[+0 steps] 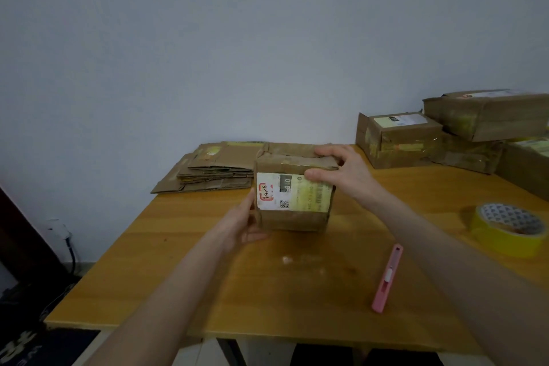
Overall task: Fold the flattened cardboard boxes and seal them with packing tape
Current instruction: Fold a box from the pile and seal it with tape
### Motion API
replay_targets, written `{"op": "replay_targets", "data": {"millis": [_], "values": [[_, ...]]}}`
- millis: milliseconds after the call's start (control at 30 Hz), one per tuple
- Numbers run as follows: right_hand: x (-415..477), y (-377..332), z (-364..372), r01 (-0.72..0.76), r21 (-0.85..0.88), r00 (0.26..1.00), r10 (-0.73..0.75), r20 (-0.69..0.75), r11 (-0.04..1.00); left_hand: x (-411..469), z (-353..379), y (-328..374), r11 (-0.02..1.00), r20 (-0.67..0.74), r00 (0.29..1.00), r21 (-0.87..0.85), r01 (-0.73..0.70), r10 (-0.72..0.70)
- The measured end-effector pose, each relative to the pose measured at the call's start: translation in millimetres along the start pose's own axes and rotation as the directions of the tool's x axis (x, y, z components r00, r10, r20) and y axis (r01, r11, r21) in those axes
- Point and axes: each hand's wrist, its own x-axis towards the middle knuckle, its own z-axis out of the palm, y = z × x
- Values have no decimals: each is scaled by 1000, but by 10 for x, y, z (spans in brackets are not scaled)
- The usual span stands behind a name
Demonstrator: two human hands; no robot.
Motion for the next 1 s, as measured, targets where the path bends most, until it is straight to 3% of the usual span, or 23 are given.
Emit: {"op": "replay_targets", "data": {"millis": [100,233,333,433,500,567,633,700,800,1000], "values": [[-18,-38,-13,21,-127,998,-13,62,992,-27,-84,-27,988,-17,999,-151,-44,41],[-76,22,42,-13,-222,996,33,86,975,-123,-88,-114,992,-5,993,45,-120,120],[-58,22,85,-55,-249,996,70,51,967,-96,-69,-68,931,-96,974,325,-165,206],[33,33,128,-74,-306,993,98,63,949,-2,-114,80,704,-223,844,672,-230,489],[85,44,213,-62,-378,992,100,81,924,16,-112,204,670,-214,784,673,-313,582],[97,34,297,-40,-418,992,86,91,908,11,-59,297,574,-107,751,717,-396,651],[116,27,303,-30,-432,992,79,96,901,5,41,349,382,75,706,798,-466,704],[138,41,241,-21,-445,989,84,121,895,33,149,410,193,264,714,850,-490,649],[159,89,104,-34,-381,981,104,165,924,187,289,472,-104,444,779,888,-447,443],[59,159,-20,-14,-320,965,97,245,947,421,394,457,-301,534,766,842,-447,357]]}}
